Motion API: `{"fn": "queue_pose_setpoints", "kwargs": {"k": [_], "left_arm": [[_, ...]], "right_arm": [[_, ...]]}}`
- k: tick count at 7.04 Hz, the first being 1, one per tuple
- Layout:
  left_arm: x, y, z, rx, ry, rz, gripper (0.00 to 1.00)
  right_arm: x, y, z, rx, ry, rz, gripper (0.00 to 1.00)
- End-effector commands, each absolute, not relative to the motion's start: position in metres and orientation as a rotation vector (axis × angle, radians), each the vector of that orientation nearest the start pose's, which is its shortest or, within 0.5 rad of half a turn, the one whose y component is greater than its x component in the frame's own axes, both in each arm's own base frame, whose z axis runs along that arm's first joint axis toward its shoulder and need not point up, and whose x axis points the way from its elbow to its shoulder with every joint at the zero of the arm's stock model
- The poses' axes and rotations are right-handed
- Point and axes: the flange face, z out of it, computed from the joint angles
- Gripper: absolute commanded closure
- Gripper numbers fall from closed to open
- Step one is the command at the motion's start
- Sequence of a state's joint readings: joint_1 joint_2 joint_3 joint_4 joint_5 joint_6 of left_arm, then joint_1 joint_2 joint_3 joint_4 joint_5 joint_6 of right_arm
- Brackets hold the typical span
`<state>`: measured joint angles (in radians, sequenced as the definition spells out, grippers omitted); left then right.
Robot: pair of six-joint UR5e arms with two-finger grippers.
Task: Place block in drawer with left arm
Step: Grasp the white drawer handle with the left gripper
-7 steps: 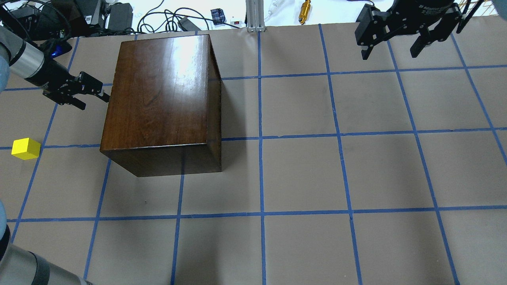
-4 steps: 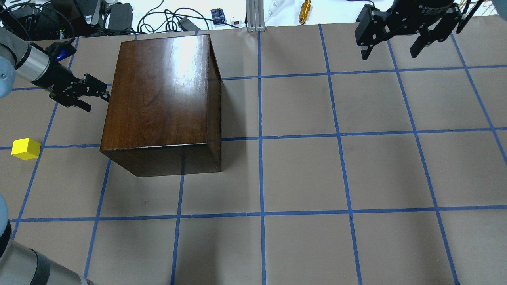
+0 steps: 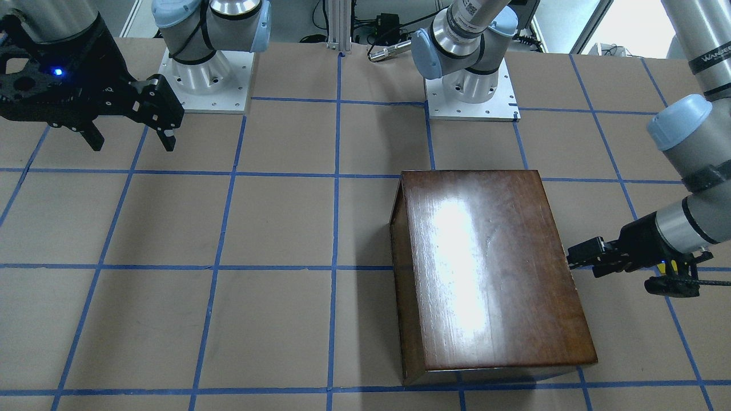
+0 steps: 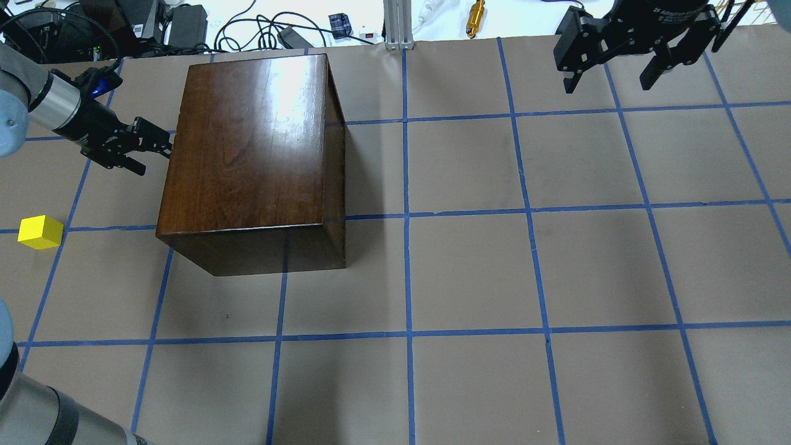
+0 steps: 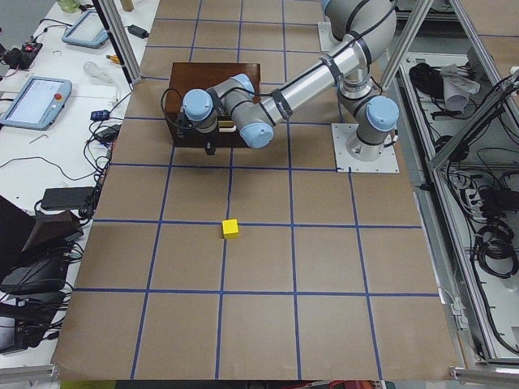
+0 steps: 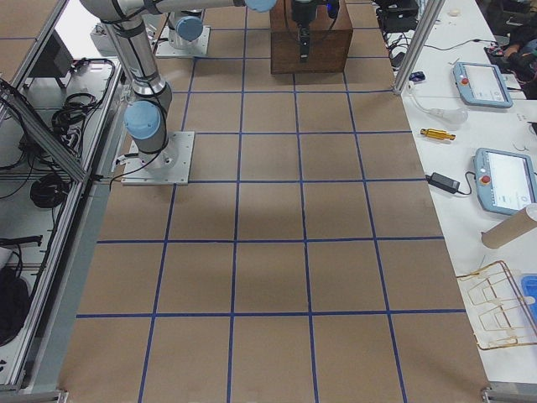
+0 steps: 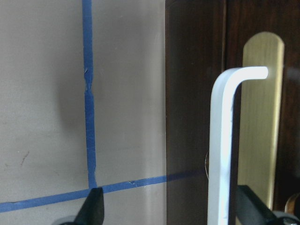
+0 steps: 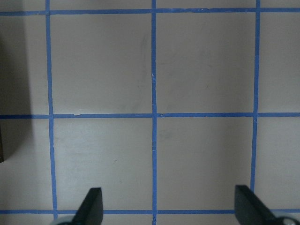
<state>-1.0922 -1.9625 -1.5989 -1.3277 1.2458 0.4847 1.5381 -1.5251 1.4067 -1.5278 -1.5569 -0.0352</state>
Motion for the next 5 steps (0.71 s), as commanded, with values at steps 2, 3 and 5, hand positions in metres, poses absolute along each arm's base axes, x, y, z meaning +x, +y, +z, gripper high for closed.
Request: {"fn": "queue_pose_setpoints", "kwargs": {"k": [2, 3, 5], "left_arm": [[0.1296, -0.6084, 0.2733, -0.046, 3.519, 0.042, 0.01], [0.127, -0.6073, 0.2703, -0.042, 3.52, 0.048, 0.01], [0.1274, -0.6075, 0.2705, -0.038, 3.516, 0.045, 0.0]], "right_arm": [[0.1181, -0.52, 0.5414, -0.006, 3.127, -0.118, 0.0], [0.1181, -0.52, 0.5414, -0.006, 3.127, -0.118, 0.0], [0.118, -0.52, 0.5415, -0.006, 3.128, -0.118, 0.0]]}}
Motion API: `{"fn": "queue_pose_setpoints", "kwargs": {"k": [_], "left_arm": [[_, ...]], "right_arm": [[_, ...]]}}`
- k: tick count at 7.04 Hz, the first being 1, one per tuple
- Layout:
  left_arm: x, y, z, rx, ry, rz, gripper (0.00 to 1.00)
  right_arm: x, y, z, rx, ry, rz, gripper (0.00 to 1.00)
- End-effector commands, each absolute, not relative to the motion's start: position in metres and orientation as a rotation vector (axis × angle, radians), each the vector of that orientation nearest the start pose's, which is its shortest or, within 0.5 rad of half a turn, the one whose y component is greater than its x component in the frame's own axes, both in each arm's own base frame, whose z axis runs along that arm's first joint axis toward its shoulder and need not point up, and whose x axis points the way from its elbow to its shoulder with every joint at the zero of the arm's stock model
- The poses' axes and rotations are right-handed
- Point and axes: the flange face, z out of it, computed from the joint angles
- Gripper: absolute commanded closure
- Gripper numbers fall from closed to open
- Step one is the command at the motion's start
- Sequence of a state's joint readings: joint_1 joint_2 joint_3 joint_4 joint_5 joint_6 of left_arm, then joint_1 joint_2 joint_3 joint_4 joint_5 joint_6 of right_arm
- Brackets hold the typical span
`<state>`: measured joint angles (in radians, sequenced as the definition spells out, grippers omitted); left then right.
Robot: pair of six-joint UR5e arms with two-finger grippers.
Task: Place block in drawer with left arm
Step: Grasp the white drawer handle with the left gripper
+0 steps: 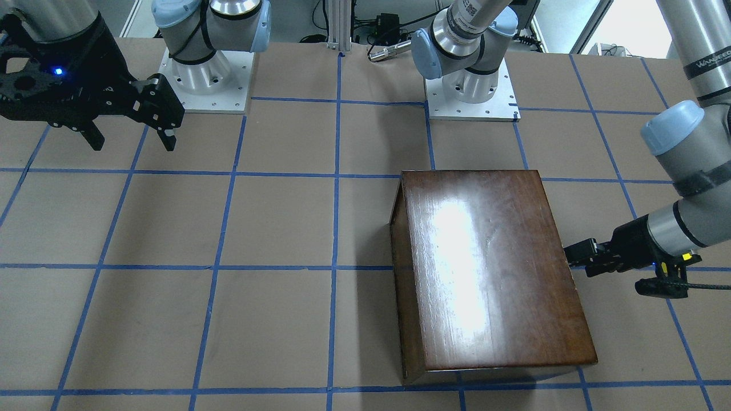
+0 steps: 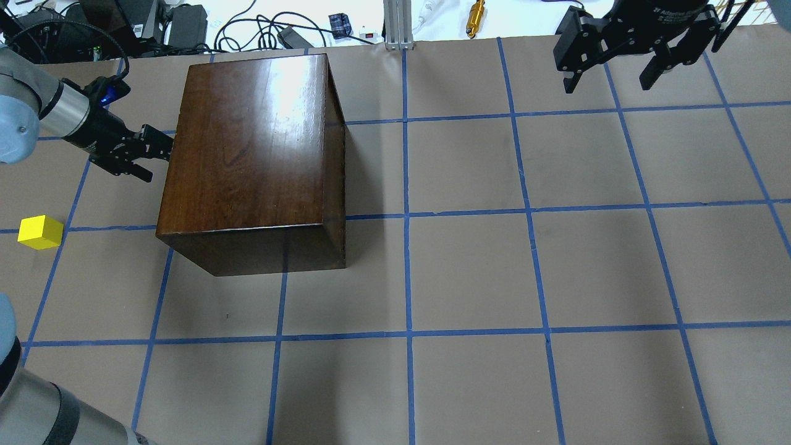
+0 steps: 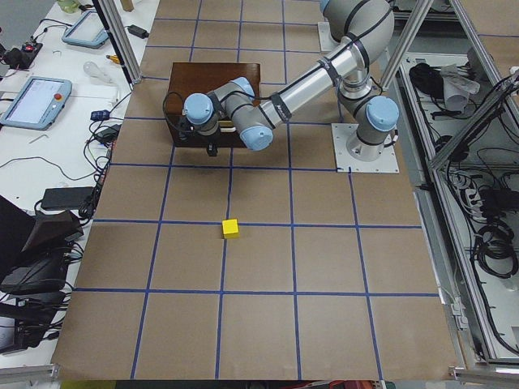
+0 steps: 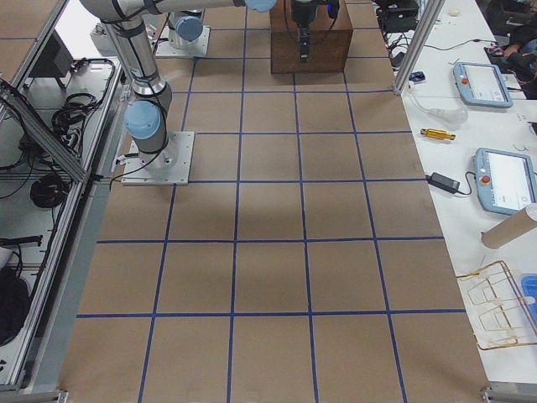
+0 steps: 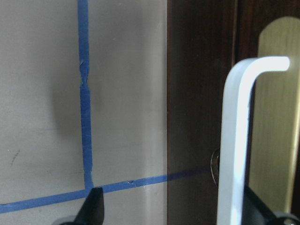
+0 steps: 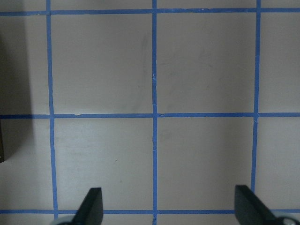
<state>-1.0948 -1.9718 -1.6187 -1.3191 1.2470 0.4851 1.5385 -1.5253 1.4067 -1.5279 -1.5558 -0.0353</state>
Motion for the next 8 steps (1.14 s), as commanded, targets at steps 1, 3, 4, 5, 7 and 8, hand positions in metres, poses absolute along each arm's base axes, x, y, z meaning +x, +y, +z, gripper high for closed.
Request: {"fn": "queue_pose_setpoints", "kwargs": {"k": [1, 3, 4, 5, 7, 8], "left_arm": [[0.1285, -0.6083, 0.2733, -0.029, 3.508, 0.037, 0.0], [0.1299, -0.6078, 0.2755, -0.027, 3.501, 0.036, 0.0], [0.1292, -0.6065, 0.2744, -0.028, 3.502, 0.041, 0.0], [0.1301, -0.6075, 0.2763, -0.026, 3.498, 0.037, 0.0], [0.1325, -0.6062, 0.2746, -0.019, 3.473, 0.062, 0.0], [0.1338, -0.6057, 0.2736, -0.015, 3.458, 0.064, 0.0]], "right_arm": [[0.118, -0.52, 0.5414, -0.006, 3.128, -0.118, 0.0], [0.118, -0.52, 0.5415, -0.006, 3.128, -0.118, 0.0], [0.1181, -0.52, 0.5414, -0.006, 3.127, -0.118, 0.0], [0.118, -0.52, 0.5414, -0.006, 3.128, -0.118, 0.0], [0.118, -0.52, 0.5415, -0.006, 3.128, -0.118, 0.0], [0.1182, -0.5194, 0.5422, -0.006, 3.127, -0.121, 0.0]]}}
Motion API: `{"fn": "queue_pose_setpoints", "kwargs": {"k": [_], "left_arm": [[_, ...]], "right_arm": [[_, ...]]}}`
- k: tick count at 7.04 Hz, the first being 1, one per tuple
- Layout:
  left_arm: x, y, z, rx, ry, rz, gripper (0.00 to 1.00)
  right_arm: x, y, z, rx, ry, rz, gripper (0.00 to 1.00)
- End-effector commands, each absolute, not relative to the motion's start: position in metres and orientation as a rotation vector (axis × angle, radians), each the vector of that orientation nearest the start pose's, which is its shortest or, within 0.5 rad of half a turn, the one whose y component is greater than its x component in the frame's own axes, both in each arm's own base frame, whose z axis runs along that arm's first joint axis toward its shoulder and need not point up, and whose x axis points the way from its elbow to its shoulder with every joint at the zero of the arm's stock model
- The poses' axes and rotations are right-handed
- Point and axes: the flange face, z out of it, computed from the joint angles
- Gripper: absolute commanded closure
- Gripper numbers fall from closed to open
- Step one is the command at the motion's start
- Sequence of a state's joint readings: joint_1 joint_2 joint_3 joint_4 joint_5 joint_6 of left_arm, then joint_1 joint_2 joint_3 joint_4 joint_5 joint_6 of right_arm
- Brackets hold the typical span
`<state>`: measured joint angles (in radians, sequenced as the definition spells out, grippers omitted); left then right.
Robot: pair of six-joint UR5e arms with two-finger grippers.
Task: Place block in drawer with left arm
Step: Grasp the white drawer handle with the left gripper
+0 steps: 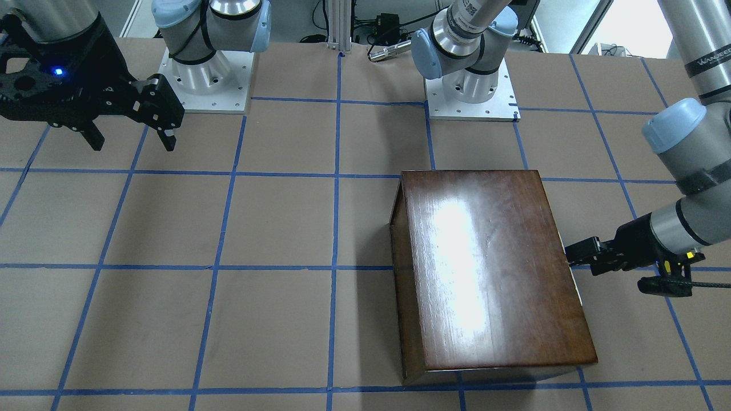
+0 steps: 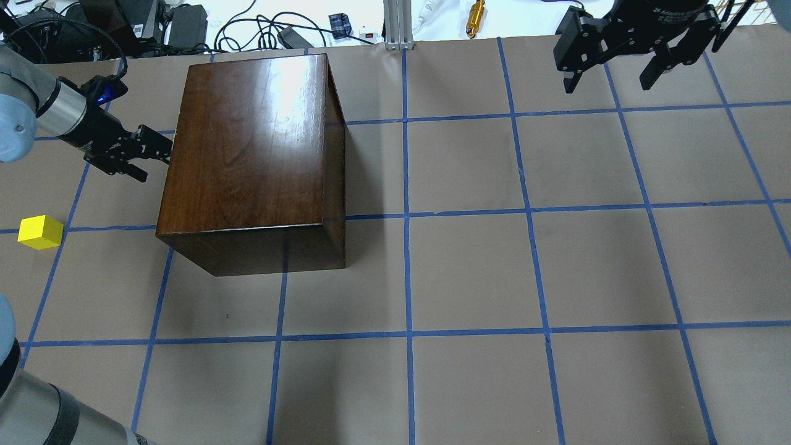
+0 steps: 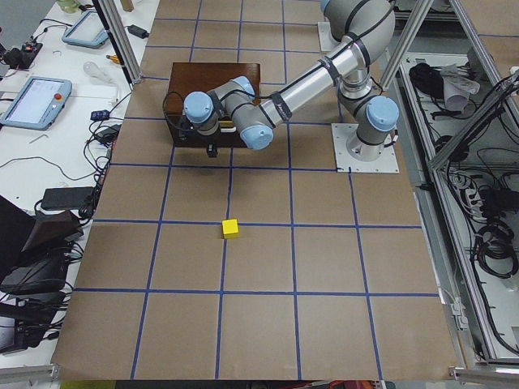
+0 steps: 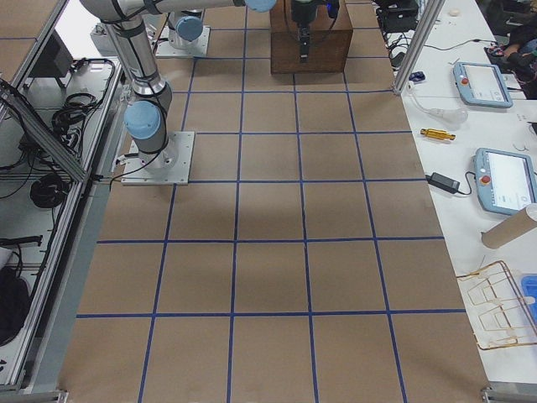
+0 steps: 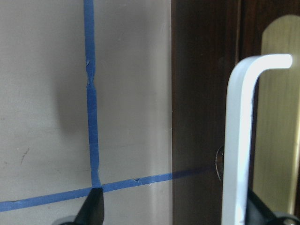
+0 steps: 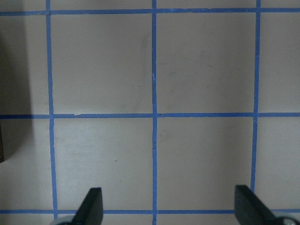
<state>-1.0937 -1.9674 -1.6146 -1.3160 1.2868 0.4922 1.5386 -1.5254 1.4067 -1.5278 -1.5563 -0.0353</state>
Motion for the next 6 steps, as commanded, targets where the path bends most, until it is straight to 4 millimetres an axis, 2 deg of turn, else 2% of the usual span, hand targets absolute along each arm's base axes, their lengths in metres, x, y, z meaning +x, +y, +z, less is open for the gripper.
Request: {"fn": "queue_pose_setpoints", "kwargs": {"k": [1, 6], "left_arm": [[0.1337, -0.6055, 0.2721, -0.018, 3.459, 0.069, 0.0], [0.1432, -0.605, 0.2782, -0.012, 3.405, 0.082, 0.0]], "right_arm": [[0.1181, -0.52, 0.5415, -0.006, 3.127, -0.118, 0.0], [0.1182, -0.5194, 0.5422, -0.006, 3.127, -0.121, 0.0]]}}
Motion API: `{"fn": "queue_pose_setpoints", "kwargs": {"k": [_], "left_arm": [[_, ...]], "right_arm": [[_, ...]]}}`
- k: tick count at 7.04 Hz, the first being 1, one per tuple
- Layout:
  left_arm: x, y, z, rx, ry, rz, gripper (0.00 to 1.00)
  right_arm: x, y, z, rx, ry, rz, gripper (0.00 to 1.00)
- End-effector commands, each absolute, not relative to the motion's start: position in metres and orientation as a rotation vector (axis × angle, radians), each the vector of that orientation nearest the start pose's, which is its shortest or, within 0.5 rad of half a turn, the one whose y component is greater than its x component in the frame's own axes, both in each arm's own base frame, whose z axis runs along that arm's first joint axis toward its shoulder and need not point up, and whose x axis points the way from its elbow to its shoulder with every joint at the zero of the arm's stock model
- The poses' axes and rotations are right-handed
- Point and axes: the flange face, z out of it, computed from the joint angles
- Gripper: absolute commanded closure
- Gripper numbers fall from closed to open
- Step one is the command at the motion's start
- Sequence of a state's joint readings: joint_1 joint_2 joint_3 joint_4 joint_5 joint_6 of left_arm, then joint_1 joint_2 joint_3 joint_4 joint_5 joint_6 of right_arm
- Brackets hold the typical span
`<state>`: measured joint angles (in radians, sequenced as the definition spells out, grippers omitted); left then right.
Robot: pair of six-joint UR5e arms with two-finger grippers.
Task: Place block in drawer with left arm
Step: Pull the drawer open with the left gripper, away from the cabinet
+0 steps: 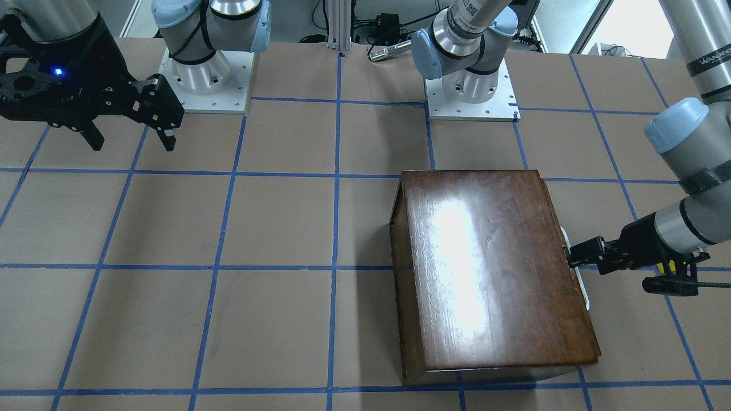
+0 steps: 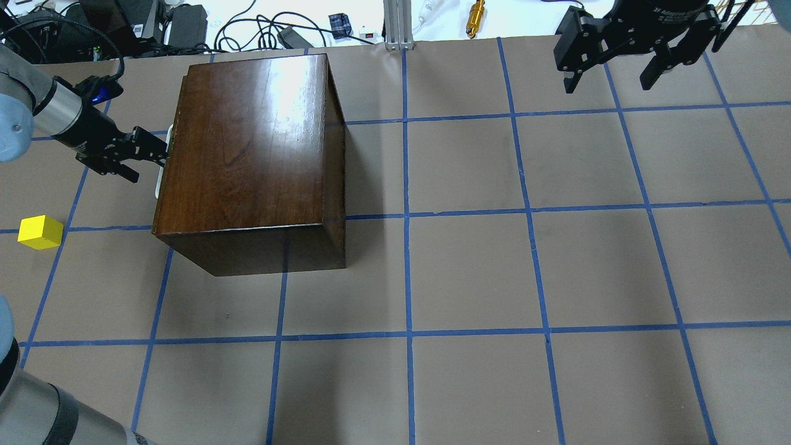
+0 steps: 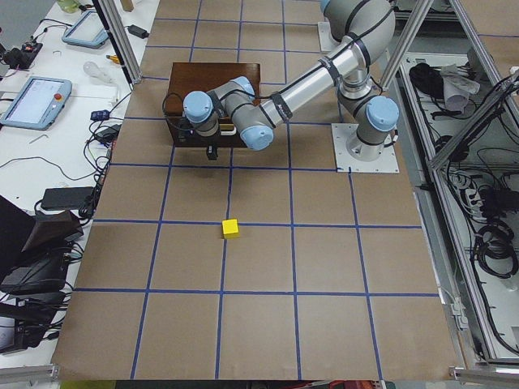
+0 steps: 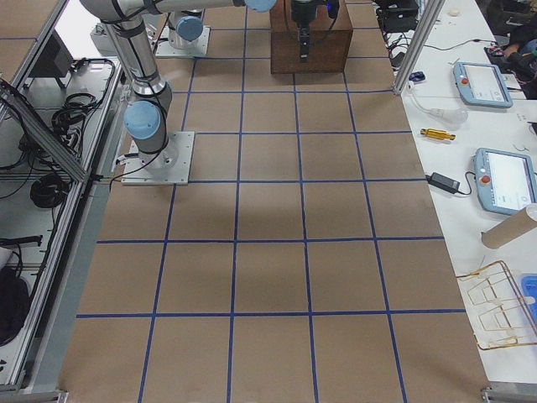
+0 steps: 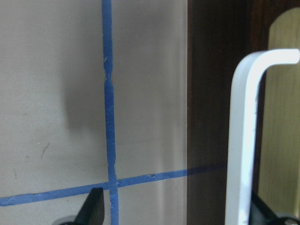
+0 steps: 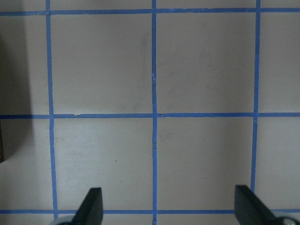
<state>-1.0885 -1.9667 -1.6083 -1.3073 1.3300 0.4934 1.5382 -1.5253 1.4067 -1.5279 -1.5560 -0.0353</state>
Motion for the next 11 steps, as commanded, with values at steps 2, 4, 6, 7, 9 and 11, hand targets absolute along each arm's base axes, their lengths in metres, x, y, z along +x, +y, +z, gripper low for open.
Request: {"fn": "queue_pose_setpoints", "kwargs": {"k": [2, 4, 6, 7, 9, 11], "left_arm": [[0.145, -0.604, 0.278, -0.017, 3.403, 0.084, 0.0], [0.149, -0.604, 0.279, -0.018, 3.398, 0.084, 0.0], [0.151, -0.603, 0.28, -0.018, 3.396, 0.078, 0.0], [0.163, -0.6, 0.28, -0.052, 3.398, 0.075, 0.0], [0.168, -0.599, 0.28, -0.042, 3.398, 0.07, 0.0], [0.186, -0.594, 0.279, -0.028, 3.397, 0.047, 0.0]], "right_arm": [[0.117, -0.52, 0.542, -0.003, 3.128, -0.121, 0.0], [0.118, -0.52, 0.541, -0.006, 3.128, -0.118, 0.0], [0.117, -0.52, 0.541, -0.003, 3.128, -0.118, 0.0], [0.118, -0.52, 0.541, -0.006, 3.128, -0.118, 0.0], [0.118, -0.52, 0.541, -0.006, 3.127, -0.118, 0.0], [0.118, -0.519, 0.542, -0.006, 3.128, -0.121, 0.0]]}}
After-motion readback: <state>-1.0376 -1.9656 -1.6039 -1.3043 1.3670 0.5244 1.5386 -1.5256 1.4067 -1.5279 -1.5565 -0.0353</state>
